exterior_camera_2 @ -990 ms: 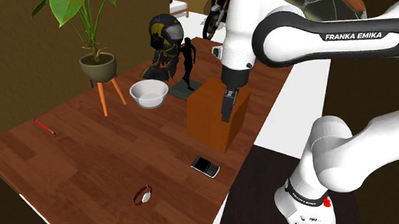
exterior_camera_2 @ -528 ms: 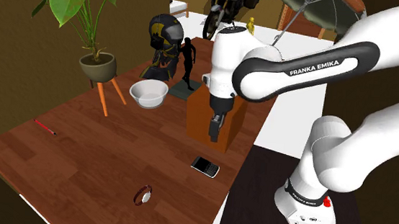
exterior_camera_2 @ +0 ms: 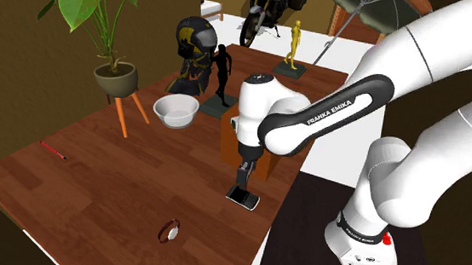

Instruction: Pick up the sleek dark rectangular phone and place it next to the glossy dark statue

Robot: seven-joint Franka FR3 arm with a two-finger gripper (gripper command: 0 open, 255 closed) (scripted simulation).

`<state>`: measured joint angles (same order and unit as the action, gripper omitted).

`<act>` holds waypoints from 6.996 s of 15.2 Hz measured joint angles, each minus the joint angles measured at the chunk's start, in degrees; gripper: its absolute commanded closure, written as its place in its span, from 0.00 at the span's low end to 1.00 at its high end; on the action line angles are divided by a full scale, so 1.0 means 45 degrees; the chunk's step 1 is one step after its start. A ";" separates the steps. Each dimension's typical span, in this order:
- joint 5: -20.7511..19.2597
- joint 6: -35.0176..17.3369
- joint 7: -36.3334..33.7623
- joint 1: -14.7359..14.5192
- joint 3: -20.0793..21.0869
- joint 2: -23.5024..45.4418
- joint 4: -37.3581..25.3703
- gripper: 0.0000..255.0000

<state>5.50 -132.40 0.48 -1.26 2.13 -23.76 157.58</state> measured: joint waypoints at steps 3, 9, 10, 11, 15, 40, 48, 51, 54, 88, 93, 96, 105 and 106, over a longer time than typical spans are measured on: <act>0.0202 -0.1811 -0.0079 -0.0086 0.0093 0.1737 0.0096 0.00; 0.0422 -0.3427 -0.0063 -0.0210 0.0178 0.3161 0.0271 0.00; 0.0456 -0.3651 -0.0058 -0.0232 0.0193 0.3367 0.0287 0.00; 0.0477 -0.3832 -0.0030 -0.0236 0.0190 0.3555 0.0279 0.00; 0.0504 -0.4006 -0.0019 -0.0249 0.0197 0.3698 0.0304 0.00; 0.0237 -0.1528 -0.0283 -0.0157 0.0181 0.1612 -0.0102 1.00; 0.0110 0.0220 -0.0421 -0.0110 0.0162 0.0416 -0.0656 1.00; 0.0073 0.0859 -0.0461 -0.0096 0.0149 0.0004 -0.0883 1.00; 0.0035 0.1458 -0.0498 -0.0081 0.0136 -0.0289 -0.1189 1.00; -0.0209 0.7766 -0.0889 -0.0014 0.0002 -0.1803 -0.5989 1.00; -0.0238 0.8585 -0.0919 -0.0001 -0.0032 -0.1659 -0.6954 1.00; -0.0252 0.9107 -0.0942 0.0004 -0.0050 -0.1568 -0.7566 1.00; -0.0283 1.0556 -0.1007 0.0013 -0.0096 -0.1159 -0.9424 1.00; -0.0275 1.0724 -0.1044 0.0005 -0.0078 -0.1105 -0.9646 1.00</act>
<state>4.27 -84.14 -4.22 -1.24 1.78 -28.73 114.17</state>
